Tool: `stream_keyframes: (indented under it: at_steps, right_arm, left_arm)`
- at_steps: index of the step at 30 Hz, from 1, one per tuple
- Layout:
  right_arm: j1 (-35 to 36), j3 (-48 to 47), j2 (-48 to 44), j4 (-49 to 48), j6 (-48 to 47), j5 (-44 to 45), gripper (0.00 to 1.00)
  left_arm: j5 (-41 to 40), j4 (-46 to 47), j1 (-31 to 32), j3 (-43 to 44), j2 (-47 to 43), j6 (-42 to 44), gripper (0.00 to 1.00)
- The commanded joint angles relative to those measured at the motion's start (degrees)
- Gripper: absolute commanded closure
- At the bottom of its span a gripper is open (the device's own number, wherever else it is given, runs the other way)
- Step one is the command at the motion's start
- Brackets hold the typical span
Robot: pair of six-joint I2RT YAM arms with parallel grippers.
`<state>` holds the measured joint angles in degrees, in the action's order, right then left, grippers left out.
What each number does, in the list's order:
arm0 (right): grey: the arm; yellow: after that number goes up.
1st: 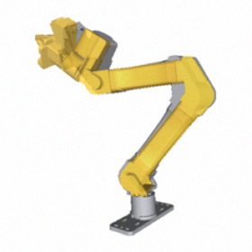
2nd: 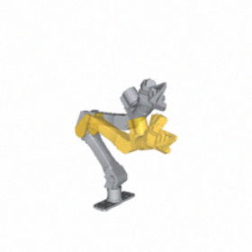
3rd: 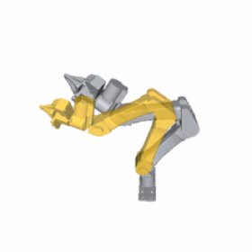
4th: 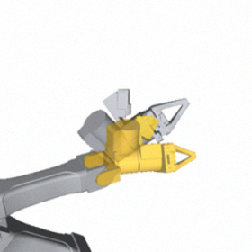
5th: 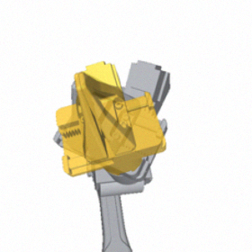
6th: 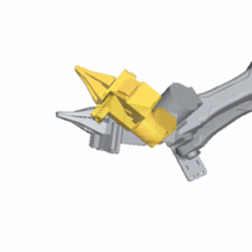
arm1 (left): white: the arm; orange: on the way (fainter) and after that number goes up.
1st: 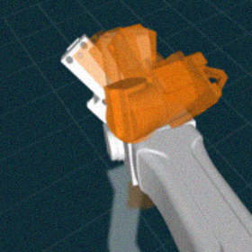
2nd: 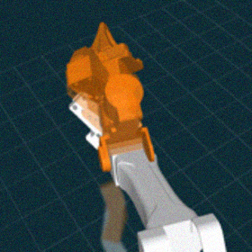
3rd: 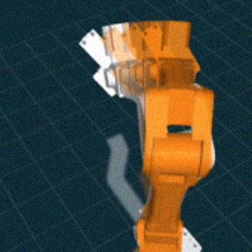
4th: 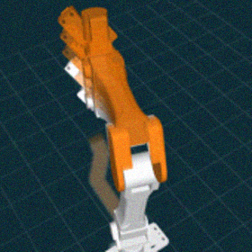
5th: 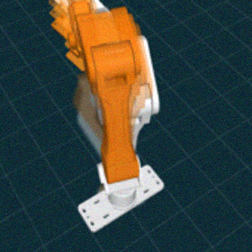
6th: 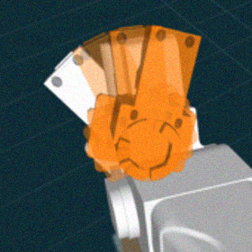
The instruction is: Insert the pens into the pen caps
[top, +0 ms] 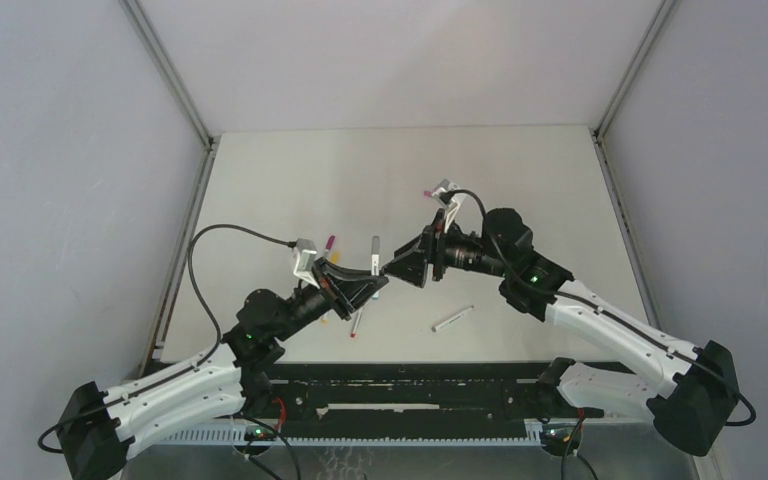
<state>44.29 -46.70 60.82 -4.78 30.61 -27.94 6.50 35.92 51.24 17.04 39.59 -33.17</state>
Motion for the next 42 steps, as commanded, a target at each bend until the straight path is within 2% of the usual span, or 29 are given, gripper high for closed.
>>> stream_keyframes:
  at_steps: [1, 11, 16, 19, 24, 25, 33, 36, 42]
  right_arm:
    - [-1.1, -5.7, -0.7, -3.5, -2.0, -4.8, 0.38]
    - [-1.5, -11.5, 4.2, -6.6, -2.7, -6.6, 0.38]
    - [-1.2, -11.8, 6.1, -7.5, -1.8, -9.6, 0.48]
    - [-0.9, -11.8, 6.7, -6.6, -1.9, -11.0, 0.62]
    - [-0.6, -11.8, 6.7, -2.7, -3.0, -12.1, 0.97]
    - [-0.7, -11.8, 6.7, -2.0, -3.2, -12.5, 1.0]
    - [-1.5, -11.8, 6.3, 1.8, -2.1, -20.3, 1.0]
    - [-1.5, -10.9, 6.1, 0.4, 0.4, -22.8, 1.0]
    - [-0.4, -8.2, 5.5, -1.8, 3.1, -22.6, 1.0]
  left_arm:
    - [2.7, 1.9, -0.3, 0.4, -0.6, 2.2, 1.0]
    - [5.8, 1.9, -0.4, 0.9, -0.1, 2.6, 1.0]
    - [6.2, 1.1, -0.3, 1.3, -0.1, 2.7, 1.0]
    - [6.2, 1.0, -0.4, 1.4, -0.2, 2.6, 1.0]
    - [6.3, 1.1, -0.4, 1.6, -0.4, 2.5, 1.0]
    - [6.3, 1.0, -0.4, 1.5, -0.4, 2.5, 1.0]
    - [6.5, 4.1, -0.4, 0.8, -0.4, -0.4, 1.0]
    - [6.5, 6.1, -0.4, 0.2, 0.0, -2.1, 1.0]
    - [6.4, 8.0, -0.4, 0.1, 0.7, -3.7, 1.0]
